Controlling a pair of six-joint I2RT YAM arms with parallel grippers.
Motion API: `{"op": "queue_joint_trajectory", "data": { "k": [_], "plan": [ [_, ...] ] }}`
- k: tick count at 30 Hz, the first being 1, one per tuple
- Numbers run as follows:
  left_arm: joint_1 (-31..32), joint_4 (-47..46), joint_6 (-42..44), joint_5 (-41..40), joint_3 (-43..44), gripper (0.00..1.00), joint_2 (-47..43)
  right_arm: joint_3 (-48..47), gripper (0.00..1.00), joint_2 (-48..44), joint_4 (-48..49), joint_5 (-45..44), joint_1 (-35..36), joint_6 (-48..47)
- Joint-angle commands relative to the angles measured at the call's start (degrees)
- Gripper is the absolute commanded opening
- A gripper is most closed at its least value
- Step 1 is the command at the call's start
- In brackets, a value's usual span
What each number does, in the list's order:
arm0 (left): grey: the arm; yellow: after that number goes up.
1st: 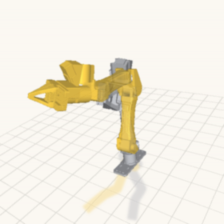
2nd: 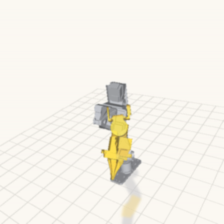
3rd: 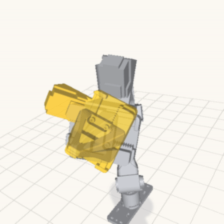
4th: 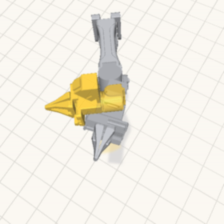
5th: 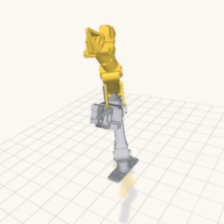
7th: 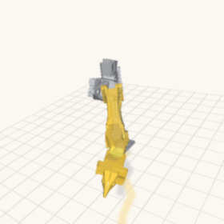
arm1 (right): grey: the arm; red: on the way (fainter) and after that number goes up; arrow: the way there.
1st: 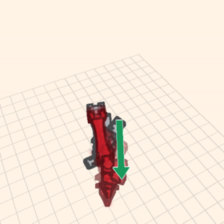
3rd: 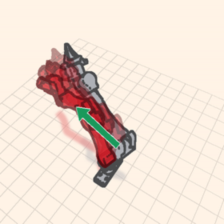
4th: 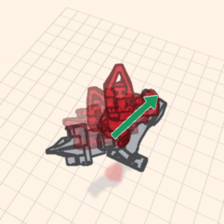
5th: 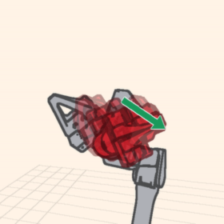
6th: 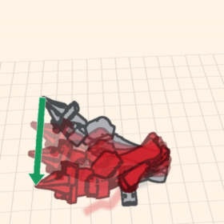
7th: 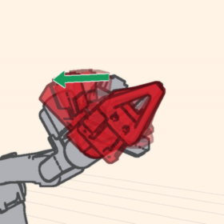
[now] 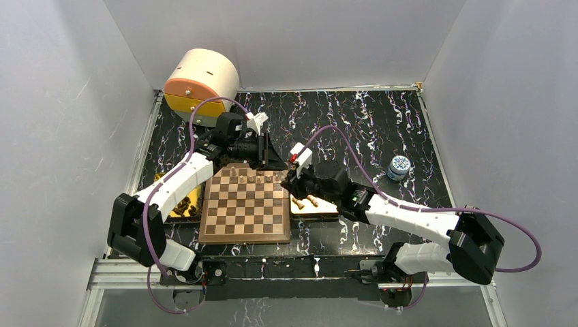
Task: Set up the chess pieces on the board
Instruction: Place the chess piece on the chessboard.
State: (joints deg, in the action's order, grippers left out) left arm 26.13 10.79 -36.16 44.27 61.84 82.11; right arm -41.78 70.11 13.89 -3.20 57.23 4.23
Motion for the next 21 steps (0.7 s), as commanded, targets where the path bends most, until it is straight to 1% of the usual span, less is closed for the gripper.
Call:
{"op": "queue_joint_trajectory", "data": {
  "k": [1, 3, 5, 6, 15, 21],
  "plan": [
    [0.50, -0.24, 0.15, 2.61, -0.23, 0.24, -0.62, -1.67, 0.21, -0.40, 3.67, -1.82, 0.92, -0.03],
    [0.50, 0.81, 0.82, 2.59, 0.05, 0.26, -0.44, -1.55, 0.21, -0.42, 3.66, -2.30, 1.02, 0.15],
    [0.50, 3.27, 2.56, 1.98, 0.81, 0.33, 0.10, -1.40, 0.21, -0.56, 3.87, -2.63, 1.00, 0.13],
    [0.50, 4.44, 3.38, 1.47, 1.24, 0.34, 0.21, -1.31, 0.21, -0.65, 4.05, -2.79, 1.00, 0.14],
    [0.50, 7.27, 5.57, 0.39, 2.15, 0.34, 1.07, -0.02, 0.21, -0.76, 5.43, -3.89, 0.98, 0.25],
    [0.50, 8.12, 6.28, -0.88, 2.89, 0.42, 1.47, 0.35, 0.21, -0.70, 5.34, -2.79, 0.98, 0.08]
  ]
}}
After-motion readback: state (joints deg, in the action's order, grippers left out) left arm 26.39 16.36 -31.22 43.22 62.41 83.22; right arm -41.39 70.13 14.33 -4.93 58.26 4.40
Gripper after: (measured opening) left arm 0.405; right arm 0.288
